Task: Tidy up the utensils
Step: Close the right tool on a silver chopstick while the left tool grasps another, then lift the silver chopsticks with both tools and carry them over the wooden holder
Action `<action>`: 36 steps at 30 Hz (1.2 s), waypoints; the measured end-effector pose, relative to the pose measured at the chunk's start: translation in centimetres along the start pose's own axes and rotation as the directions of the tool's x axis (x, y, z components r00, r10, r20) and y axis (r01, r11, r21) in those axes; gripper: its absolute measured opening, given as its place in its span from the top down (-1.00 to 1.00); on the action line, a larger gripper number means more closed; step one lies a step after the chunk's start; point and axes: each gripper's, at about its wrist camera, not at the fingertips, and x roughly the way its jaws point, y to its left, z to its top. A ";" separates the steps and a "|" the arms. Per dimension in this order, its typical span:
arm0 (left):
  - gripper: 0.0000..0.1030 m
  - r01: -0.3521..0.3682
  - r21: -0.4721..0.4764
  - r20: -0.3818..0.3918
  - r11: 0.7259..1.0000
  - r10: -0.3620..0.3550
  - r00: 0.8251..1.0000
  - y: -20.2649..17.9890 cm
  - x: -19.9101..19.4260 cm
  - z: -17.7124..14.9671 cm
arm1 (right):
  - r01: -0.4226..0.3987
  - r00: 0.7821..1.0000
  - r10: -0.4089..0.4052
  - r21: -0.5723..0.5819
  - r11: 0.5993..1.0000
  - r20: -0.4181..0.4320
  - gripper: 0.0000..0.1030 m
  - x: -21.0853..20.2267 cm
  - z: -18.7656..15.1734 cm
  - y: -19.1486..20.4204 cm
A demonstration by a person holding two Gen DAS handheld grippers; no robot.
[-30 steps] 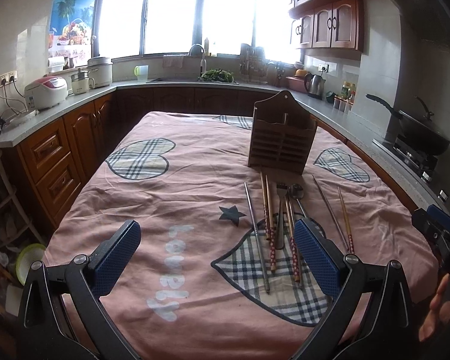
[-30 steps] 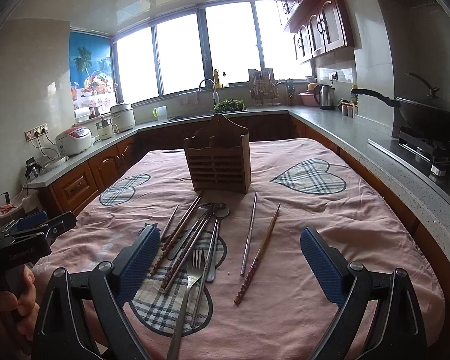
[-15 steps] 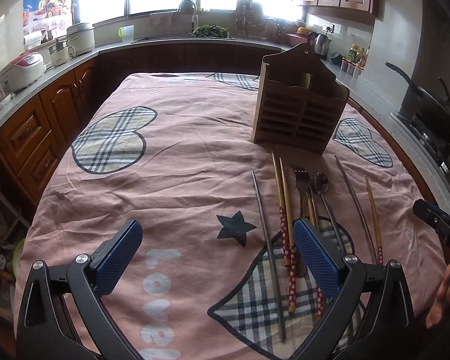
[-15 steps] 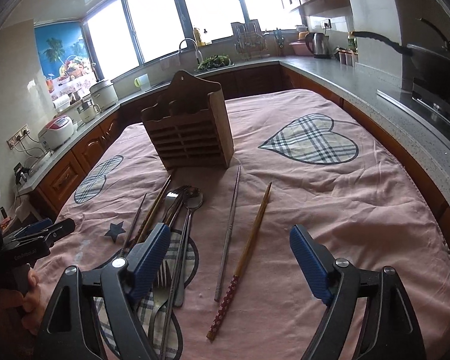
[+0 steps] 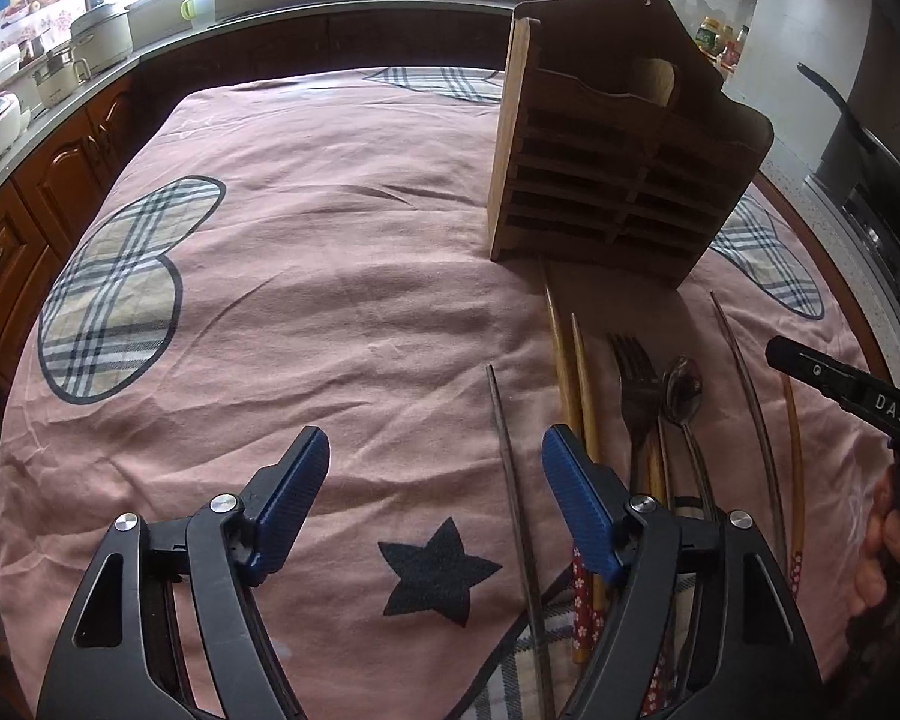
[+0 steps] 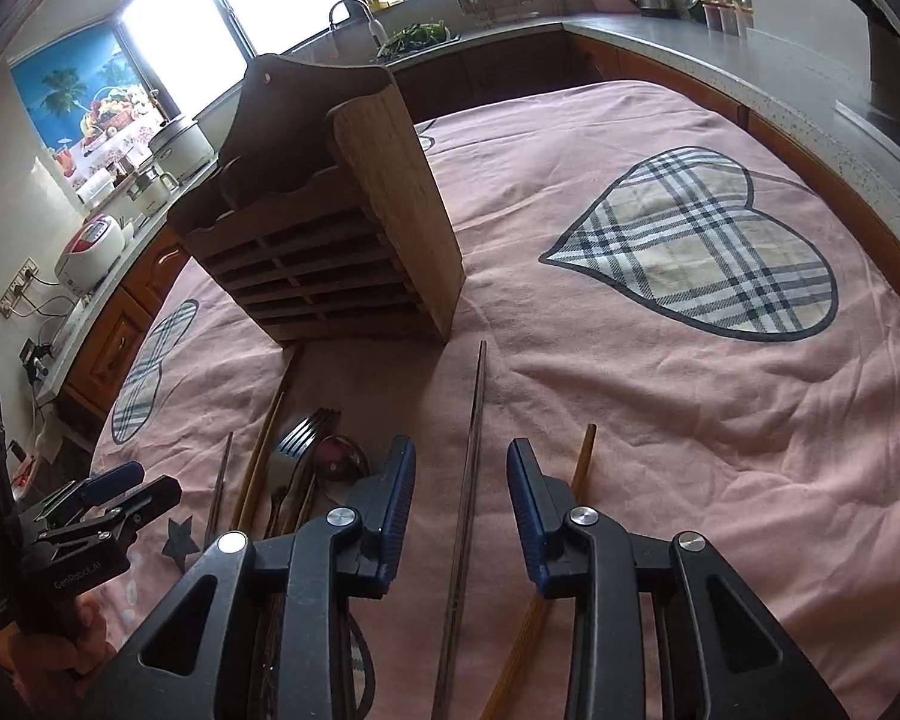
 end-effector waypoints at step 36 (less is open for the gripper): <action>0.90 0.124 0.011 0.012 0.992 -0.124 0.992 1.1 -1.3 3.7 | -0.051 0.999 0.051 -0.061 0.997 0.012 0.93 -0.3 4.5 2.1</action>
